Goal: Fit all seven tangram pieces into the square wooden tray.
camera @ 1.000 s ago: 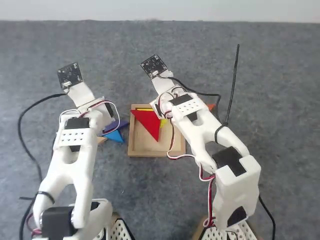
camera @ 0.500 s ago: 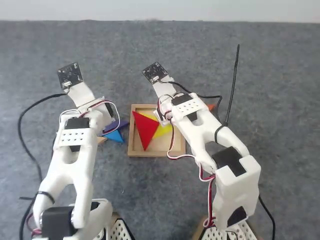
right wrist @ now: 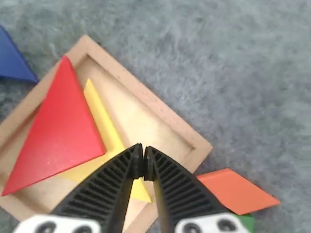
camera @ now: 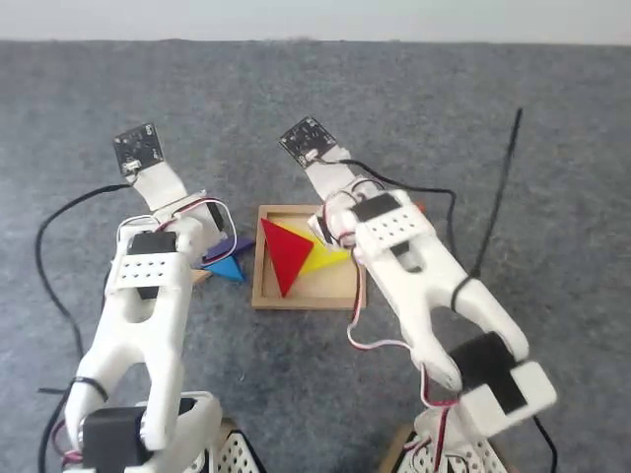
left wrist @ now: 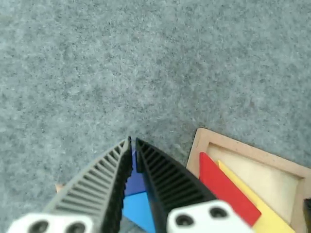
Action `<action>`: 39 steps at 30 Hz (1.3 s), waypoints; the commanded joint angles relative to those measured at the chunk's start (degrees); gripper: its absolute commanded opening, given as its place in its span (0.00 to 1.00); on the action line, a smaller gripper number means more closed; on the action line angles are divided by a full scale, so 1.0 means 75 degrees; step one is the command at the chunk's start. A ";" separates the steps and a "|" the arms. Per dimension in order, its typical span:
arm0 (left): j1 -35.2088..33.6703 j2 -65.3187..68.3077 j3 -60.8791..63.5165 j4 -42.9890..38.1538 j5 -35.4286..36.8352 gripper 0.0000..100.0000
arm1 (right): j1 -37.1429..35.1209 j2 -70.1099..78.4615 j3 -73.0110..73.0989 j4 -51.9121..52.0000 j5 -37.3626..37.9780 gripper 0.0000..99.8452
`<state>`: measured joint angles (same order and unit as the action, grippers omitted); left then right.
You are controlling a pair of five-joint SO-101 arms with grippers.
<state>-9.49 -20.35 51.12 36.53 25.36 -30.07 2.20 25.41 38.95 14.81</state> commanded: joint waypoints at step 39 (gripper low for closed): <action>0.0023 -0.0375 -0.0064 -0.0199 0.0023 0.01 | -0.0885 -0.1600 0.1289 0.0451 0.0563 0.01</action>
<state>-9.49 -20.62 51.12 36.53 25.36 -34.81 -3.78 32.79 42.55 18.33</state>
